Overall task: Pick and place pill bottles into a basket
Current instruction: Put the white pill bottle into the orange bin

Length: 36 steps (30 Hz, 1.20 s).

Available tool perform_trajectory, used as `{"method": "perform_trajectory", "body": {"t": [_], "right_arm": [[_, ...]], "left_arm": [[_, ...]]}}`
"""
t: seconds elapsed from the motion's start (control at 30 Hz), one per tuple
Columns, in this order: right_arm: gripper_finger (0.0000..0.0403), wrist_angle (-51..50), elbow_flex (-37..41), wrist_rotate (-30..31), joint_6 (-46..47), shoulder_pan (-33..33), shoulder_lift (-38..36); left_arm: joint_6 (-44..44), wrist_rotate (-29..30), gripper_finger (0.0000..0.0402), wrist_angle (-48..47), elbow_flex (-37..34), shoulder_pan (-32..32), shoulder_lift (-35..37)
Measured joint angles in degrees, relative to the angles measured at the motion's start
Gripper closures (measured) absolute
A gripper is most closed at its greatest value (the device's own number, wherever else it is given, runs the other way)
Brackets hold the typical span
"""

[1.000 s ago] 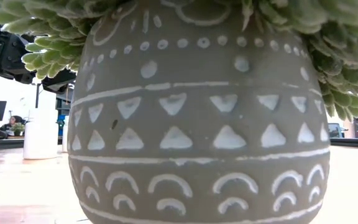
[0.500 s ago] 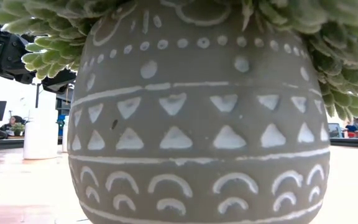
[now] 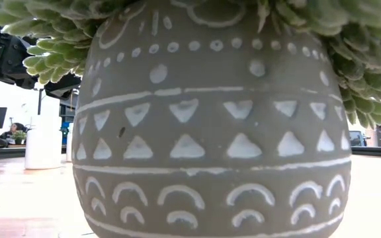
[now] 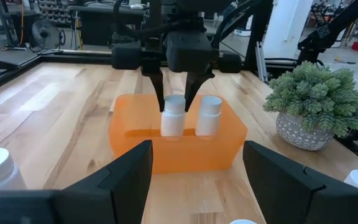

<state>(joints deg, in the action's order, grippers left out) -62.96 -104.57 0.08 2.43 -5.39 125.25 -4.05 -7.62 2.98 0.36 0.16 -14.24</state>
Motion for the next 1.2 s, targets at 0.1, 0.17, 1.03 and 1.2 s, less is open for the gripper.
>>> {"method": "perform_trajectory", "body": {"t": [0.1,0.17,1.03,1.2], "right_arm": [[0.0213,-0.06,0.02,-0.07,-0.17,0.0,0.0],[0.0207,-0.27,0.02,-0.08,-0.2,0.0,0.02],[0.0163,0.02,-10.73,-0.07,-8.75,0.38,0.04],[0.0165,6.12,-11.17,-0.05,-13.22,1.85,-0.02]], "left_arm": [[-0.01,-0.02,0.0168,0.0,0.0,0.0,0.02],[0.01,0.0,0.0168,0.02,0.0,0.02,0.02],[0.0,-0.01,0.0169,0.0,0.0,0.0,0.0],[0.01,-0.01,0.0169,0.01,0.0,0.02,0.0]]}}
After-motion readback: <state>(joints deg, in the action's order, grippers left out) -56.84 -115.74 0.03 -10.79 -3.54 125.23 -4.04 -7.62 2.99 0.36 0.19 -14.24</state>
